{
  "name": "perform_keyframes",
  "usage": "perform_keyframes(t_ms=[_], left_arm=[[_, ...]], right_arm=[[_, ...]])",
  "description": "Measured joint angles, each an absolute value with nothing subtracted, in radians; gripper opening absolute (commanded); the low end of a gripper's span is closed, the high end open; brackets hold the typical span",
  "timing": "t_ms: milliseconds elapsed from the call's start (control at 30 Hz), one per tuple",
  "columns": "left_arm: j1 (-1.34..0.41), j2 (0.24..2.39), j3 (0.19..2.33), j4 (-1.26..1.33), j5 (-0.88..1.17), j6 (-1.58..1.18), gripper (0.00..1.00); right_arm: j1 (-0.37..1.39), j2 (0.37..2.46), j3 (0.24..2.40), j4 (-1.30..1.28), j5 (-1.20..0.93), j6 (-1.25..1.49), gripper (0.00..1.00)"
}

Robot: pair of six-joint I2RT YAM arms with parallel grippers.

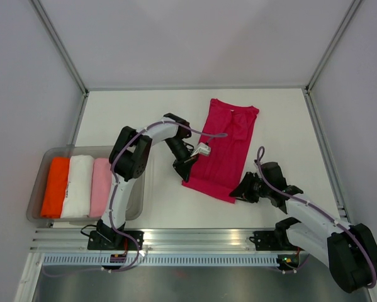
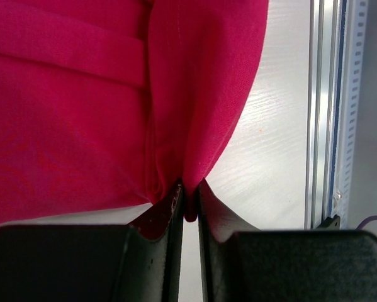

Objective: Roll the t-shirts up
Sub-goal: Roll the tshirt

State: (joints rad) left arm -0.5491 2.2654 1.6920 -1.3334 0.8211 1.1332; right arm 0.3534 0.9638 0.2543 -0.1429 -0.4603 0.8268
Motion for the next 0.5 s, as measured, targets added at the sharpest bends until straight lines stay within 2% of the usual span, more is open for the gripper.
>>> perform_keyframes(t_ms=[100,200,333,367,433,500], left_arm=[[-0.547,2.28,1.707,-1.333,0.819,1.116,0.24],[-0.545,2.283,1.71,-1.333,0.815,1.101,0.32],[-0.545,2.283,1.722,-1.333,0.814,1.084,0.34],[-0.544,2.283,1.727,-1.333,0.814,1.08,0.33],[-0.541,2.283,1.736,-1.333,0.815,1.072,0.22],[-0.539,2.283,1.74,-1.333,0.815,1.066,0.15]], right_arm=[[0.342,0.982,0.323,-0.205,-0.43,0.799,0.38],[0.331,1.009,0.406,-0.265,-0.403,0.749,0.38],[0.329,1.029,0.468,-0.332,-0.382,0.679,0.4],[0.329,1.026,0.474,-0.35,-0.382,0.659,0.43],[0.329,1.006,0.478,-0.376,-0.384,0.623,0.46],[0.33,0.966,0.478,-0.384,-0.388,0.583,0.51]])
